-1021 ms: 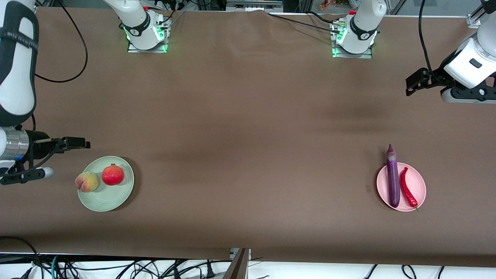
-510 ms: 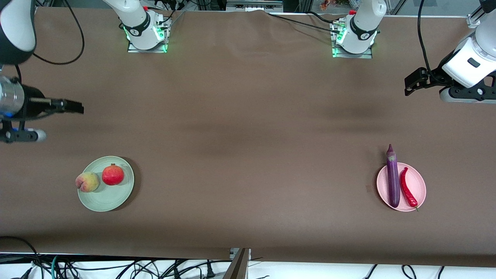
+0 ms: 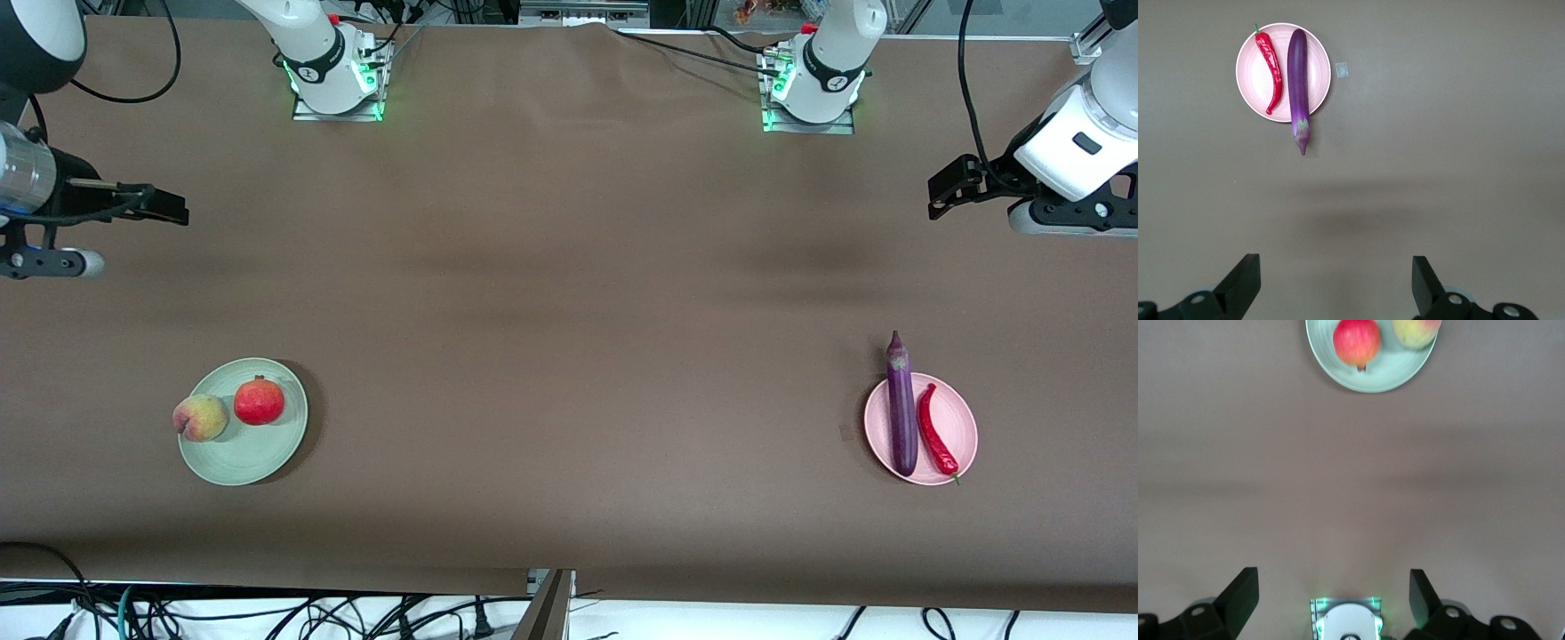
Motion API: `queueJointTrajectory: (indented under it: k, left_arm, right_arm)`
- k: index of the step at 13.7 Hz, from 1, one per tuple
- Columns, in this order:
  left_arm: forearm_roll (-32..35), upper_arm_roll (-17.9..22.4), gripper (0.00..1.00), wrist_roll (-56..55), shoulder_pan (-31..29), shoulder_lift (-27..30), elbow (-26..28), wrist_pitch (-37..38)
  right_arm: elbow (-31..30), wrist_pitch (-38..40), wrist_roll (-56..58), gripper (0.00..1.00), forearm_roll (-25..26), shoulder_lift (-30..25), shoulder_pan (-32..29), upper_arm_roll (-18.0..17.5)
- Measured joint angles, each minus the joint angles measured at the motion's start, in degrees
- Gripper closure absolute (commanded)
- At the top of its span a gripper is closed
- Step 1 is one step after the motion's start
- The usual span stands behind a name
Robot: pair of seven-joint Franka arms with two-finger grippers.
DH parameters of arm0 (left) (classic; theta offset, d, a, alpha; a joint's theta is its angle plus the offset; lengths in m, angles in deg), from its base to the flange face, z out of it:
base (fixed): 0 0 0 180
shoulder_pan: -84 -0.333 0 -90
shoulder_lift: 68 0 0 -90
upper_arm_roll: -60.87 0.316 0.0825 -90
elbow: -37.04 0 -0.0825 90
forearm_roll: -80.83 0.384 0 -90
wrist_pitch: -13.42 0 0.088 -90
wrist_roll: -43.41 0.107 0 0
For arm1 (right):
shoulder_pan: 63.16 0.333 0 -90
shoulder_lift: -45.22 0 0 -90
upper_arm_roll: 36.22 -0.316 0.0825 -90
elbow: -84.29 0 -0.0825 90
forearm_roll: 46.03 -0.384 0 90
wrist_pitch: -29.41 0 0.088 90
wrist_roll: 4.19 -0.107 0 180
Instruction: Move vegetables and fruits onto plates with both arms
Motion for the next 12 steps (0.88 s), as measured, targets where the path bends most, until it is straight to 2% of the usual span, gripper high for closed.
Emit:
queueJointTrajectory:
  k: [5,12]
  left_arm:
    - [0.0,0.0,0.00,0.0,0.0,0.0,0.0,0.0]
    - [0.0,0.0,0.00,0.0,0.0,0.0,0.0,0.0]
  right_arm:
    - [-4.3,-2.9,0.0,0.00,0.0,-5.2,-1.4,-0.1]
    - [-5.9,-4.5,-3.9,0.00,0.0,-5.7,-1.4,-2.4]
